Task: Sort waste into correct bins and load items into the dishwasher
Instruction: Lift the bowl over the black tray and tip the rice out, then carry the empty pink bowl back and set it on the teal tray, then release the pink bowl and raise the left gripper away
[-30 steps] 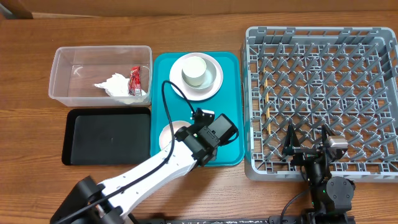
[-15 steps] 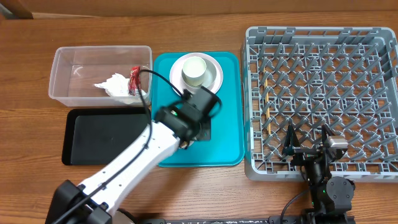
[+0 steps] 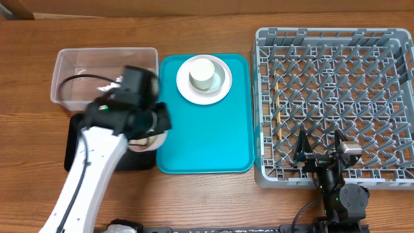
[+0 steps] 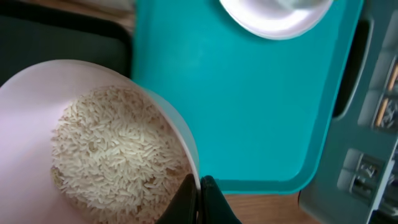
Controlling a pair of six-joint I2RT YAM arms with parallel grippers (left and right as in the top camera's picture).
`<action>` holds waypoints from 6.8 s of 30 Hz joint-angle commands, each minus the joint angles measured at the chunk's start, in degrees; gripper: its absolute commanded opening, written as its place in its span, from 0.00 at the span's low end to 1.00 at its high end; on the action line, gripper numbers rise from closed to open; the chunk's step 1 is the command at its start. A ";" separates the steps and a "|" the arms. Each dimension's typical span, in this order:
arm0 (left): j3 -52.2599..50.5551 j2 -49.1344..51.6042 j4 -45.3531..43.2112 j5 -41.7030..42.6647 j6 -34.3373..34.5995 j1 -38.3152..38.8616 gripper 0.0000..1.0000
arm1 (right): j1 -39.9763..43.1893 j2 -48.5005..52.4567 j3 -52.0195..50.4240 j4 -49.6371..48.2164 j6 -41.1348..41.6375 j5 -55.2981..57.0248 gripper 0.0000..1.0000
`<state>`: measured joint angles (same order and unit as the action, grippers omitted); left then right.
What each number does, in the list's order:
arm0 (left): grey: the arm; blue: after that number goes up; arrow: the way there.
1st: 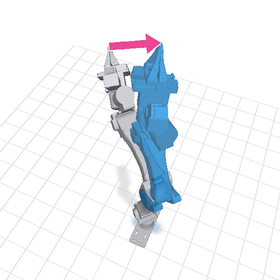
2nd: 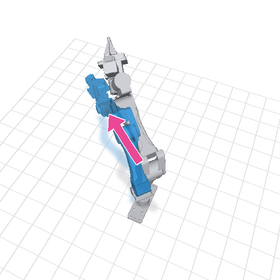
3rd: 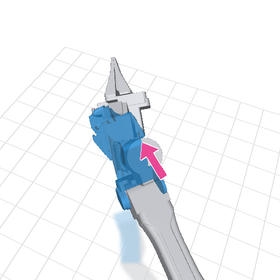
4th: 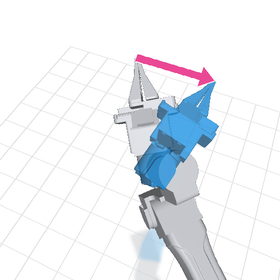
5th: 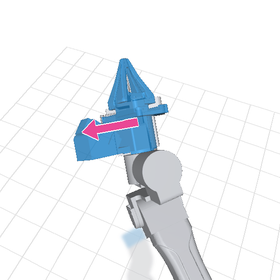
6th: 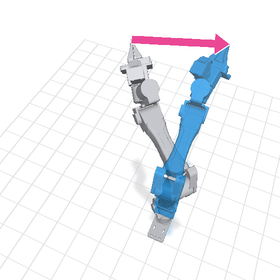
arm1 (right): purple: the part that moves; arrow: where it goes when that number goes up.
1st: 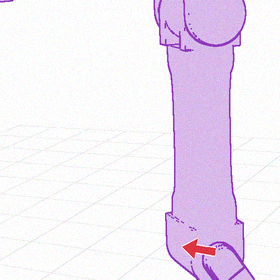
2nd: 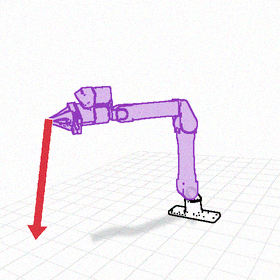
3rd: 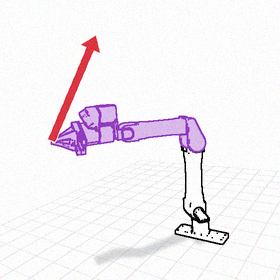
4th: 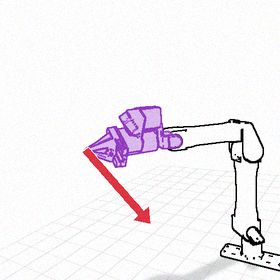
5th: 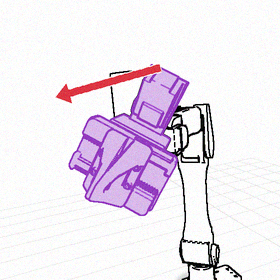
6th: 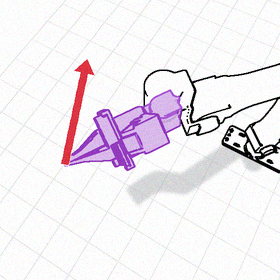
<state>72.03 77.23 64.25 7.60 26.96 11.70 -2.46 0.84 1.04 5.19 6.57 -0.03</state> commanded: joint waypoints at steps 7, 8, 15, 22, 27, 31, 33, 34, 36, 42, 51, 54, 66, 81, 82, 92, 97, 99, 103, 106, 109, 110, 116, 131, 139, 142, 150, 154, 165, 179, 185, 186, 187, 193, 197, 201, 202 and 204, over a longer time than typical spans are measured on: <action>1.16 -1.88 1.14 4.28 -9.11 -15.54 0.04 | -0.04 -0.68 -0.59 -0.35 -0.17 -0.28 1.00; 1.09 -1.79 1.11 5.62 -9.81 -17.05 0.04 | -0.04 -0.68 -0.59 -0.35 -0.17 -0.28 1.00; -2.54 -1.60 -2.89 16.94 -14.34 -25.46 0.04 | -0.04 -0.68 -0.59 -0.35 -0.17 -0.28 1.00; -11.74 -1.60 -9.64 34.03 -22.84 -32.98 0.04 | -0.04 -0.68 -0.59 -0.35 -0.17 -0.28 1.00; -17.33 -1.60 -13.68 47.58 -27.26 -40.76 0.04 | -0.04 -0.68 -0.59 -0.35 -0.17 -0.28 1.00; -21.59 -1.60 -17.64 51.36 -28.09 -47.04 0.04 | -0.04 -0.68 -0.59 -0.35 -0.17 -0.28 1.00; -23.52 -1.60 -19.08 53.77 -28.13 -49.27 0.04 | -0.04 -0.68 -0.59 -0.35 -0.17 -0.28 1.00; -24.52 -1.60 -19.63 56.11 -28.26 -50.49 0.04 | -0.04 -0.68 -0.59 -0.35 -0.17 -0.28 1.00; -25.90 -1.60 -20.72 60.02 -28.30 -52.24 0.04 | -0.04 -0.68 -0.59 -0.35 -0.17 -0.28 1.00; -27.85 -1.60 -22.49 65.83 -27.69 -54.84 0.04 | -0.04 -0.68 -0.59 -0.35 -0.17 -0.28 1.00; -27.87 -1.60 -26.56 71.82 -26.95 -56.08 0.04 | -0.04 -0.68 -0.59 -0.35 -0.17 -0.28 1.00; -27.85 -1.53 -27.28 71.82 -26.58 -57.24 0.04 | -0.04 -0.68 -0.59 -0.35 -0.17 -0.28 1.00; -27.89 -0.22 -27.91 76.46 -24.61 -59.93 0.04 | -0.04 -0.68 -0.59 -0.35 -0.17 -0.28 1.00; -27.89 8.20 -29.42 83.01 -21.51 -60.13 0.04 | -0.04 -0.68 -0.59 -0.35 -0.17 -0.28 1.00; -27.89 8.37 -30.03 82.99 -21.00 -60.19 0.04 | -0.04 -0.68 -0.59 -0.35 -0.17 -0.28 1.00; -27.89 8.61 -29.77 83.03 -13.46 -60.59 0.04 | -0.04 -0.68 -0.59 -0.35 -0.20 -0.28 1.00; -27.89 8.63 -30.45 83.03 -13.42 -60.61 0.04 | -0.04 -0.68 -0.59 -0.35 -0.17 -0.28 1.00; -27.89 8.63 -31.43 83.01 -13.44 -60.59 0.04 | -0.04 -0.68 -0.59 -0.35 -0.17 -0.28 1.00; -27.89 8.63 -31.65 82.99 -13.73 -60.59 0.04 | -0.04 -0.68 -0.59 -0.35 -0.17 -0.28 1.00; -27.89 8.61 -31.69 83.06 -13.70 -60.59 0.04 | -0.04 -0.68 -0.59 -0.35 -0.17 -0.28 1.00; -27.89 8.57 -31.12 83.08 -13.66 -60.59 0.04 | -0.04 -0.68 -0.59 -0.35 -0.17 -0.28 1.00; -27.89 8.46 -30.38 83.06 -13.68 -60.52 0.04 | -0.04 -0.68 -0.59 -0.35 -0.17 -0.28 1.00; -27.89 6.29 -24.85 82.82 -18.05 -59.08 0.04 | -0.04 -0.68 -0.59 -0.35 -0.20 -0.28 1.00; -25.31 -12.98 -24.24 55.39 -4.50 -34.03 0.04 | -0.04 -0.68 -0.59 -0.35 -0.17 -0.28 1.00; -23.26 -19.30 -27.50 32.54 4.04 -11.58 0.04 | -0.04 -0.68 -0.59 -0.35 -0.17 -0.28 1.00; -22.12 -19.17 -27.50 24.30 5.05 -2.78 0.04 | -0.04 -0.68 -0.59 -0.35 -0.17 -0.28 1.00; -21.40 -18.64 -27.19 5.66 7.63 15.13 0.04 | -0.04 -0.68 -0.59 -0.35 -0.17 -0.28 1.00; -21.40 -16.55 -27.02 0.63 7.80 20.96 0.04 | -0.04 -0.68 -0.59 -0.35 -0.17 -0.28 1.00; -21.40 -4.68 -27.30 -3.76 7.76 26.69 0.04 | -0.04 -0.68 -0.59 -0.35 -0.17 -0.28 1.00; -21.40 4.26 -29.20 -11.93 7.76 26.69 0.04 | -0.04 -0.68 -0.59 -0.35 -0.17 -0.26 1.00; -21.40 6.56 -30.29 -13.79 7.23 26.69 0.04 | -0.04 -0.68 -0.59 -0.35 -0.17 -0.28 1.00; -21.40 6.82 -30.71 -13.79 7.04 26.69 0.04 | -0.04 -0.68 -0.59 -0.35 -0.17 -0.28 1.00; -21.40 6.97 -31.12 -13.79 6.75 26.69 0.04 | -0.04 -0.68 -0.59 -0.35 -0.17 -0.28 1.00; -21.38 6.97 -33.99 -13.77 6.36 26.67 0.05 | -0.04 -0.68 -0.59 -0.35 -0.17 -0.28 1.00; -21.16 6.97 -35.28 -13.77 5.14 26.67 0.06 | -0.04 -0.68 -0.59 -0.35 -0.17 -0.28 1.00; -20.92 6.97 -35.30 -13.73 4.79 26.67 0.38 | -0.04 -0.68 -0.59 -0.35 -0.17 -0.28 1.00; -20.57 6.97 -34.91 -13.55 4.70 26.67 0.45 | -0.04 -0.68 -0.59 -0.35 -0.17 -0.28 1.00; -18.64 6.95 -32.74 -13.57 4.35 26.67 0.49 | -0.04 -0.68 -0.59 -0.35 -0.17 -0.28 1.00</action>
<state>49.76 83.81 30.20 -5.26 32.49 38.17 -2.44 0.84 1.04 5.17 6.57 -0.01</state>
